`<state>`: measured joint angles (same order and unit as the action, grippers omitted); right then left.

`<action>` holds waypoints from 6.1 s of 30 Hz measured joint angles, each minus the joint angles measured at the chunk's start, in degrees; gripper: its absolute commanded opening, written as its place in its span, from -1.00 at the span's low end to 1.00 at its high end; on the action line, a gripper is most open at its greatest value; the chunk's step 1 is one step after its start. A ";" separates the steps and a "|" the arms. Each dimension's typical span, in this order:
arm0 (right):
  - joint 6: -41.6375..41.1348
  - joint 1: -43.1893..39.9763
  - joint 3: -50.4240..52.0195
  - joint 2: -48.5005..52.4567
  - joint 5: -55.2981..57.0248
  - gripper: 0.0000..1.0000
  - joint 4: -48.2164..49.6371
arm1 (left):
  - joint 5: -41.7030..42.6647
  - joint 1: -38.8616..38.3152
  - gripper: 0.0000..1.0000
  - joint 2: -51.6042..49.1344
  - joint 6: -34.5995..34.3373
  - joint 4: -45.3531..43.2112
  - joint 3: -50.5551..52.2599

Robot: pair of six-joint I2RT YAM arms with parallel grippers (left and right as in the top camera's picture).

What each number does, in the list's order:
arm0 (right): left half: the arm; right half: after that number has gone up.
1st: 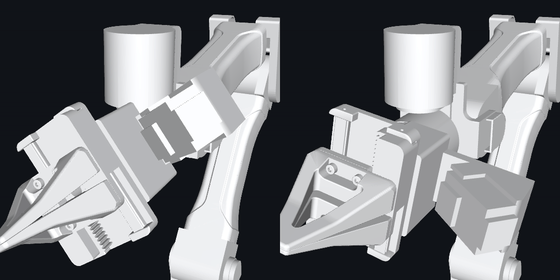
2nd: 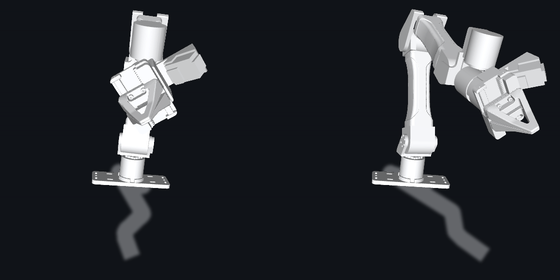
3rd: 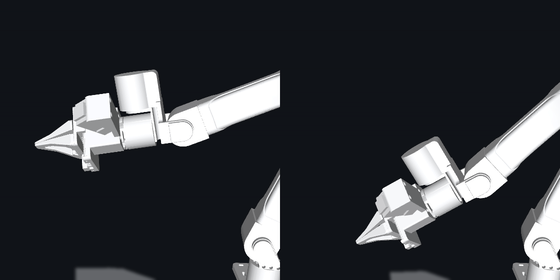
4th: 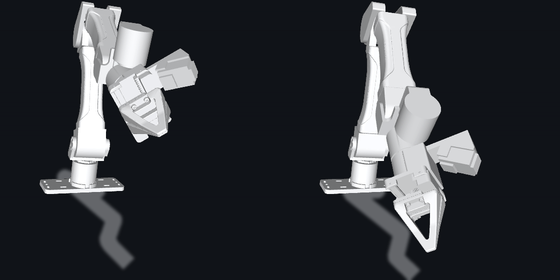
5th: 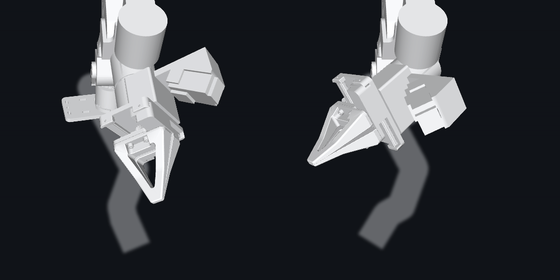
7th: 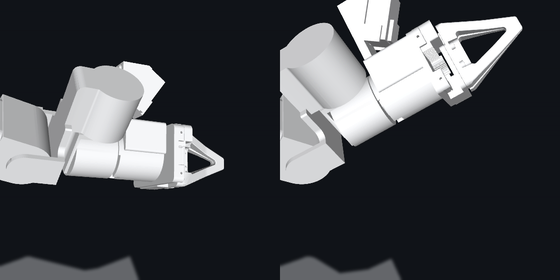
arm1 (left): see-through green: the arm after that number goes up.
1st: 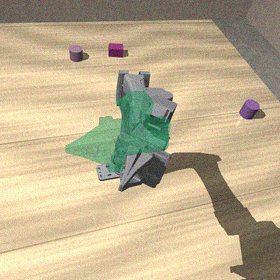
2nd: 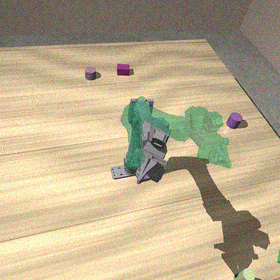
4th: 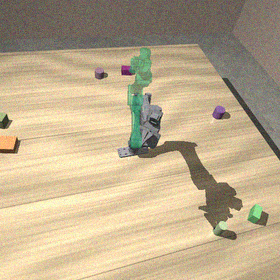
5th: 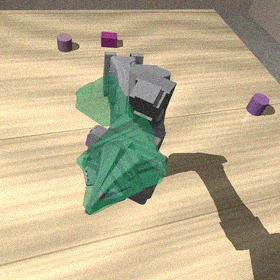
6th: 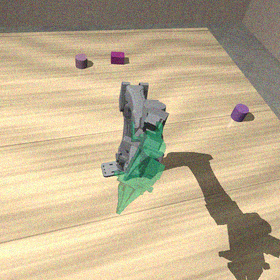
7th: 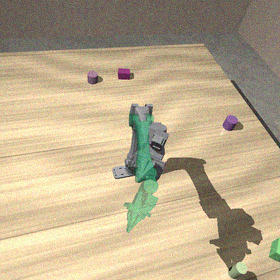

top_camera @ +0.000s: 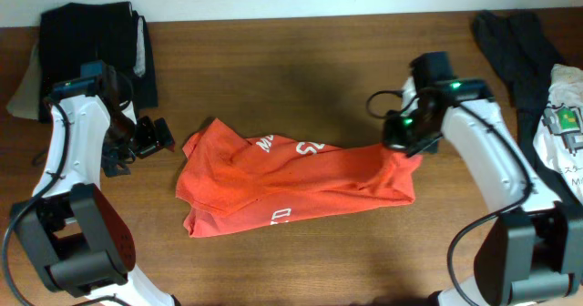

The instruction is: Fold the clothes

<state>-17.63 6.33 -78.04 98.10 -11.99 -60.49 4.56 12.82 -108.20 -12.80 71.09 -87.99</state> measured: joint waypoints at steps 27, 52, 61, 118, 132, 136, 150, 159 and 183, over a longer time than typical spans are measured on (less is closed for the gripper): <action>-4.70 9.64 1.90 2.89 -0.66 0.89 0.04 | 0.00 0.00 0.99 0.00 0.00 0.00 0.00; 8.02 -5.18 22.77 3.39 -14.19 -0.92 18.14 | 1.29 0.00 0.99 0.00 0.00 0.02 0.00; 1.27 -9.79 19.10 -0.74 -5.53 -0.92 8.76 | 1.29 0.00 0.99 0.00 0.00 0.00 0.00; 1.38 -10.43 8.96 -1.03 10.67 0.38 5.07 | 1.27 -5.35 0.99 0.00 0.00 -1.33 0.00; 10.73 7.69 8.94 -0.90 5.75 0.54 8.98 | 1.27 -5.35 0.99 0.00 0.00 -1.51 0.00; 10.27 12.33 8.92 2.12 8.57 0.53 10.14 | 1.27 -5.35 0.99 0.00 0.00 -1.27 0.00; 7.08 16.65 8.94 8.90 15.02 -0.28 12.66 | 1.27 -5.35 0.99 0.00 0.00 -1.31 0.00; 6.88 16.65 8.94 8.90 15.85 -0.35 13.22 | 1.27 -5.35 0.99 0.00 0.00 -1.29 0.00; 1.14 16.92 4.61 3.39 9.88 -0.92 12.70 | 1.27 -5.35 0.99 0.00 0.00 -1.55 0.00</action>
<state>-16.49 23.24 -73.43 101.49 -2.11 -47.79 5.82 7.46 -108.20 -12.80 69.54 -87.99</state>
